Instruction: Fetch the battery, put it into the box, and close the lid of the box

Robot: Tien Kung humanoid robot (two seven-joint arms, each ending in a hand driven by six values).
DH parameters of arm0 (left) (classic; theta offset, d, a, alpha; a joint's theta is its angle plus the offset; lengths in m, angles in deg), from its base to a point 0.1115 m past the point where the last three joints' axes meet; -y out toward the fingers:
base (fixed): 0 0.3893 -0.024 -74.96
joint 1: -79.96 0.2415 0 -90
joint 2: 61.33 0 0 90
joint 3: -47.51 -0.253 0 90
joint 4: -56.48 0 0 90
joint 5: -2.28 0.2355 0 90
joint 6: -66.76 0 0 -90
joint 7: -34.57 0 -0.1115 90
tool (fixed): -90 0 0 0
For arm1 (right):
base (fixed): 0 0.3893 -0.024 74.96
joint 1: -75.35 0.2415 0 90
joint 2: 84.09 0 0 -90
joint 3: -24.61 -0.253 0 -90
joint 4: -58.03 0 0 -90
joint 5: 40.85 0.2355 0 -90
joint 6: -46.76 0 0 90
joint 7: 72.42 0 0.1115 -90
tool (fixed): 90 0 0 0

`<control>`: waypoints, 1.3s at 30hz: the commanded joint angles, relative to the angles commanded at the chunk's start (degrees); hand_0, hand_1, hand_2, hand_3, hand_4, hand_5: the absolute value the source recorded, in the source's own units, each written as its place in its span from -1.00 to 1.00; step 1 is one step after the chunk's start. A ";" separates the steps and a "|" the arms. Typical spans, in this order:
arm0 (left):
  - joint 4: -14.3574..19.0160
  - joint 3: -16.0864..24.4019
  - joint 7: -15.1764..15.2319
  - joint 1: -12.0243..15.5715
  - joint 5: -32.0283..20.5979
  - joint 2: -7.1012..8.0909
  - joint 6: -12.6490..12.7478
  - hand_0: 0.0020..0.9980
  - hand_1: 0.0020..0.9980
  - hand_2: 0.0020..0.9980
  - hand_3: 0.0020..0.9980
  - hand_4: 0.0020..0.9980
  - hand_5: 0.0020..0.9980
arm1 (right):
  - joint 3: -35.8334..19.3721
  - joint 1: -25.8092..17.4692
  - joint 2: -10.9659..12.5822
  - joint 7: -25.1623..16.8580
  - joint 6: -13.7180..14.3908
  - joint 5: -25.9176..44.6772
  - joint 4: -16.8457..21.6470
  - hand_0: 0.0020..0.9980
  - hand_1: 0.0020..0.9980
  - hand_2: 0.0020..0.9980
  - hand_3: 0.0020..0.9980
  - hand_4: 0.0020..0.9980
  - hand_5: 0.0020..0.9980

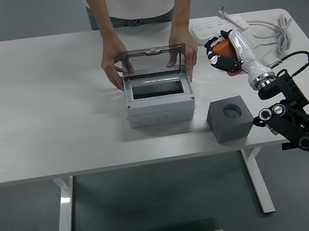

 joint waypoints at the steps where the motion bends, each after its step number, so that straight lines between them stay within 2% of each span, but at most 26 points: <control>1: 0.01 -0.05 -0.02 0.00 -0.06 0.02 0.02 -0.12 0.30 0.33 0.37 0.58 0.86 | 0.43 0.55 0.14 1.33 -0.78 -2.06 -0.01 -0.71 -0.50 -0.31 -0.34 -1.00 -1.00; 4: 0.03 -0.13 -0.03 -0.02 -0.14 0.07 0.12 -0.12 0.30 0.33 0.37 0.58 0.86 | 2.62 2.23 0.69 4.79 -2.49 -8.42 0.03 -0.71 -0.50 -0.31 -0.34 -1.00 -1.00; 5: 0.04 -0.12 -0.04 -0.03 -0.13 0.09 0.14 -0.12 0.30 0.33 0.37 0.59 0.86 | 3.74 2.95 0.96 5.87 -2.95 -10.82 0.10 -0.74 -0.53 -0.37 -0.39 -1.00 -1.00; 8: 0.06 -0.09 -0.03 -0.07 -0.04 0.16 0.20 -0.12 0.30 0.33 0.37 0.59 0.86 | 7.34 5.11 1.83 7.52 -3.83 -16.89 0.50 -0.74 -0.53 -0.37 -0.39 -1.00 -1.00; 14: 0.12 0.00 -0.07 -0.13 0.19 0.28 0.29 -0.12 0.30 0.33 0.36 0.59 0.86 | 14.64 9.58 2.93 7.31 -4.43 -25.13 1.62 -0.77 -0.54 -0.43 -0.43 -1.00 -1.00; 20: 0.19 0.17 -0.14 -0.15 0.56 0.54 0.33 -0.12 0.30 0.33 0.36 0.59 0.86 | 21.61 13.74 2.63 6.27 -4.54 -26.03 2.53 -0.77 -0.54 -0.45 -0.45 -1.00 -1.00; 26: 0.26 0.28 -0.41 -0.17 0.71 0.79 -0.03 -0.12 0.30 0.33 0.36 0.58 0.86 | 26.09 16.75 0.21 5.82 -4.76 -24.97 0.40 -0.77 -0.54 -0.46 -0.46 -1.00 -1.00; 39: 0.32 0.65 -0.81 -0.23 1.67 1.10 -0.87 -0.11 0.31 0.33 0.35 0.58 0.86 | 29.49 20.87 -7.87 4.73 -4.00 -19.85 -10.58 -0.77 -0.54 -0.46 -0.47 -1.00 -1.00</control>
